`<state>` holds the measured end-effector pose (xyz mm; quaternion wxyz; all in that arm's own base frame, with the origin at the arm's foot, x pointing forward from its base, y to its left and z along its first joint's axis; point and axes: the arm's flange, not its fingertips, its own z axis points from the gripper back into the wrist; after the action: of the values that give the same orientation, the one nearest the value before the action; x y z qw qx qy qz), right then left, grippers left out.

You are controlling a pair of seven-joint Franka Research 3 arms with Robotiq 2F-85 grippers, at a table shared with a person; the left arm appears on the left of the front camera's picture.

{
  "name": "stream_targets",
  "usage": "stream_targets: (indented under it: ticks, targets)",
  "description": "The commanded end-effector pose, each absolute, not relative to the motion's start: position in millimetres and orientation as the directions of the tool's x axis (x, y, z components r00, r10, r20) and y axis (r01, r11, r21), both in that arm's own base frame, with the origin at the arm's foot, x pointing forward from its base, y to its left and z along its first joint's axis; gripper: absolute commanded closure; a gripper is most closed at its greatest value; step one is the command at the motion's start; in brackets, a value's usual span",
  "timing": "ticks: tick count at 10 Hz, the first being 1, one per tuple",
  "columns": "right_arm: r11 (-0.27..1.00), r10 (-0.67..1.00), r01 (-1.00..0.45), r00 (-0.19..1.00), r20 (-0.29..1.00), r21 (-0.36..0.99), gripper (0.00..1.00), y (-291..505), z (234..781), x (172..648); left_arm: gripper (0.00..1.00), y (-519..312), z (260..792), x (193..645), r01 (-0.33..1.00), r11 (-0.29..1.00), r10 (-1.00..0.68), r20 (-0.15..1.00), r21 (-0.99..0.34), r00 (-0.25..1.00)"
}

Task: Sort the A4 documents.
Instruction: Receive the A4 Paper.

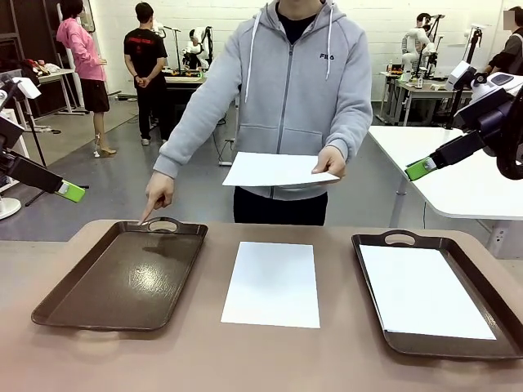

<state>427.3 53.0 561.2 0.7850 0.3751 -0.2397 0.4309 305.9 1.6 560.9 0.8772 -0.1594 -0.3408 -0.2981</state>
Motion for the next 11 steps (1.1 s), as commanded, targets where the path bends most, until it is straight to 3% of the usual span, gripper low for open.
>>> stream_targets:
  ticks: [1, 5, 11]
  targets:
    - [0.341, 0.495, -0.860, 0.507, 0.706, 0.379, 0.01, 53, 561, 428, 0.00, 1, 560, 307, 0.630, 0.773, -0.415, 0.691, -0.075, 0.591]
    - [0.341, 0.495, -0.860, 0.507, 0.706, 0.379, 0.01, 53, 561, 428, 0.00, -5, 564, 323, 0.680, 0.723, -0.421, 0.703, -0.121, 0.573]
    - [0.341, 0.495, -0.860, 0.507, 0.706, 0.379, 0.01, 53, 561, 428, 0.00, -14, 527, 459, 0.575, 0.607, -0.116, 0.655, -0.548, 0.746]
